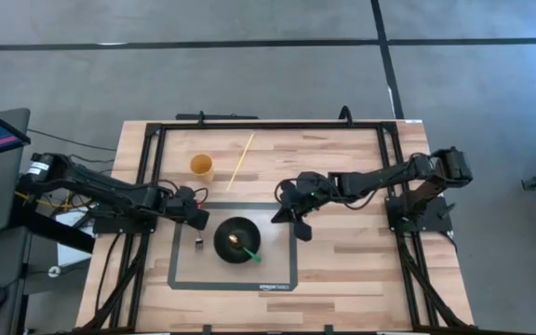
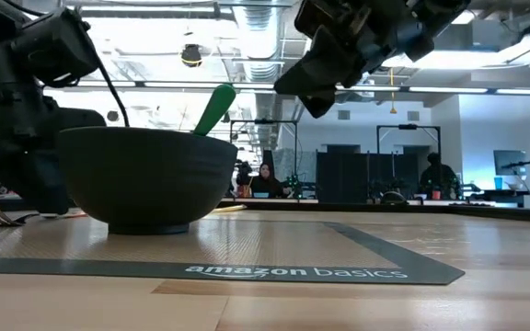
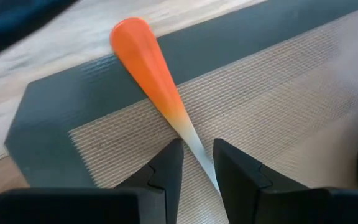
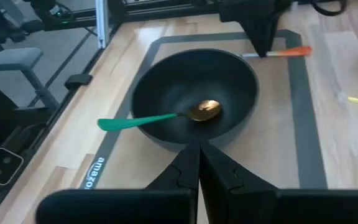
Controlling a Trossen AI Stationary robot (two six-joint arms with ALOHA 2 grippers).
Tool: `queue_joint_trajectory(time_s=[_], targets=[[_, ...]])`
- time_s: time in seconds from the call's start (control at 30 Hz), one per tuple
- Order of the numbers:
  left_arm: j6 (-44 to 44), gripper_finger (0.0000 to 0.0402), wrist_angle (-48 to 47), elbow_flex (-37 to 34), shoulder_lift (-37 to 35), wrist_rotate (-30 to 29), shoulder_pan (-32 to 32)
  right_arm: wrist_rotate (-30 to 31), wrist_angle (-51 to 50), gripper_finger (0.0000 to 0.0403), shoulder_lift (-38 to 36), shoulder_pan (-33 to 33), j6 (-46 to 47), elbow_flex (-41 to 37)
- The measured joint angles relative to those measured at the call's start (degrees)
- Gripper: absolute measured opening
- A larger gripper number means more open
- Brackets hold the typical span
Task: Pick & Place Utensil
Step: Put the orange fork into the black bowl
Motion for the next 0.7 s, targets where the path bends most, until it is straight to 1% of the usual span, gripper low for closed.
queue_joint_trajectory(time_s=[0.13,0.33,0.53,0.7], targets=[[-0.25,0.0083,2.37,-0.1,1.62,-1.27,0.02,0.0,0.63,0.0,0.02,1.02,-0.15,0.0],[-1.2,0.0013,2.23,-0.2,1.56,-1.41,0.06,0.01,0.65,0.0,0.01,1.25,-0.27,0.0],[0.18,0.0007,2.47,-0.32,1.22,-2.16,0.02,0.02,0.65,0.0,0.02,1.25,-0.27,0.0],[0.97,0.0003,2.63,-0.72,-1.75,-2.39,0.04,0.02,0.65,0.0,0.0,1.25,-0.3,0.0]])
